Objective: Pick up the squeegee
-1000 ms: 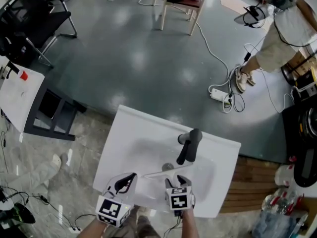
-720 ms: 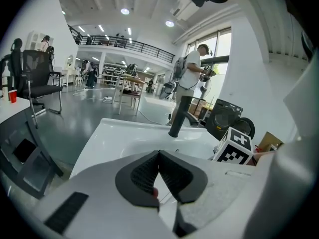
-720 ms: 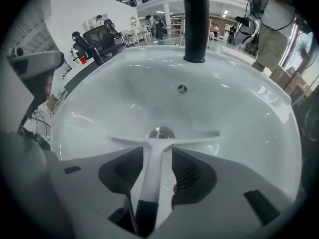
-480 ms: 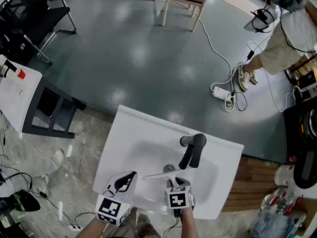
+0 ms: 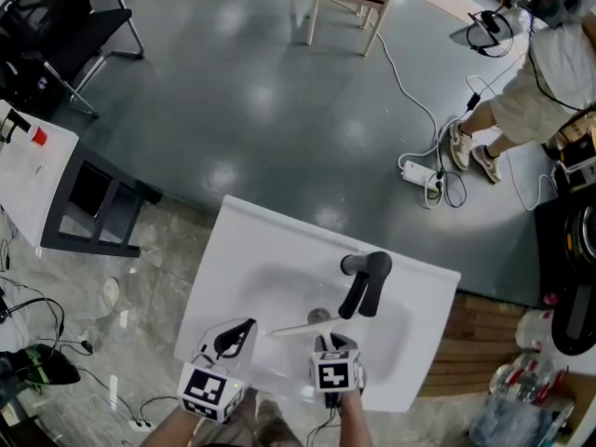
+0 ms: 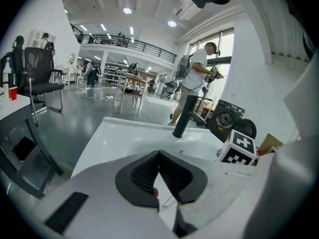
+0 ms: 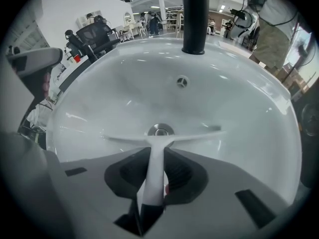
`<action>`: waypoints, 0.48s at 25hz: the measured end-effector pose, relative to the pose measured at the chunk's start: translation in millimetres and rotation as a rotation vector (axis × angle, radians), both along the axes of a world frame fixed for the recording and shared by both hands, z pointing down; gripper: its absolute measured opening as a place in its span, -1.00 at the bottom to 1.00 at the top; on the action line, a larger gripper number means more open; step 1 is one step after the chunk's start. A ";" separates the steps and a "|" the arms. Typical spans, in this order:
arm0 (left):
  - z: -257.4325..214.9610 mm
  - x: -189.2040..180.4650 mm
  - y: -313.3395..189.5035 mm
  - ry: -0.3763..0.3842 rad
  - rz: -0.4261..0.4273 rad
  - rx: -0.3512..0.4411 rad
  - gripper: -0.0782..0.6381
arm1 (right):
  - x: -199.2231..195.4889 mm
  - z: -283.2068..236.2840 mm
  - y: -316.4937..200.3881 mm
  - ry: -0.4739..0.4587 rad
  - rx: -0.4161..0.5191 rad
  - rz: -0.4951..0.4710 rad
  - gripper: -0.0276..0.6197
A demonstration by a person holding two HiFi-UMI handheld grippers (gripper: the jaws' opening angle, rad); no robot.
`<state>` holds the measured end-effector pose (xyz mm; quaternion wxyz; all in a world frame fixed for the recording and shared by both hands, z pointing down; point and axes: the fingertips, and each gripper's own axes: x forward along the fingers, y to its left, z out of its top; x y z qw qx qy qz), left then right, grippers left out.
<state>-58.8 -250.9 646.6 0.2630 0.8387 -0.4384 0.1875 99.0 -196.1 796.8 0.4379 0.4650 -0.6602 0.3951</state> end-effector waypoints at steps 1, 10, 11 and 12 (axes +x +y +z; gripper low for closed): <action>0.6 0.0 1.0 0.000 -0.001 -0.008 -0.78 | 0.1 0.1 -0.6 0.002 0.003 0.002 -0.68; -11.7 -3.3 3.7 0.005 -0.005 0.011 -0.78 | 7.9 -17.9 -4.4 0.048 0.054 0.013 -0.68; -13.3 -3.5 6.1 0.005 -0.006 0.002 -0.78 | 8.9 -21.5 -4.3 0.049 0.062 0.019 -0.68; -15.7 -3.5 7.9 0.005 -0.006 0.000 -0.78 | 9.9 -25.8 -4.1 0.050 0.070 0.023 -0.68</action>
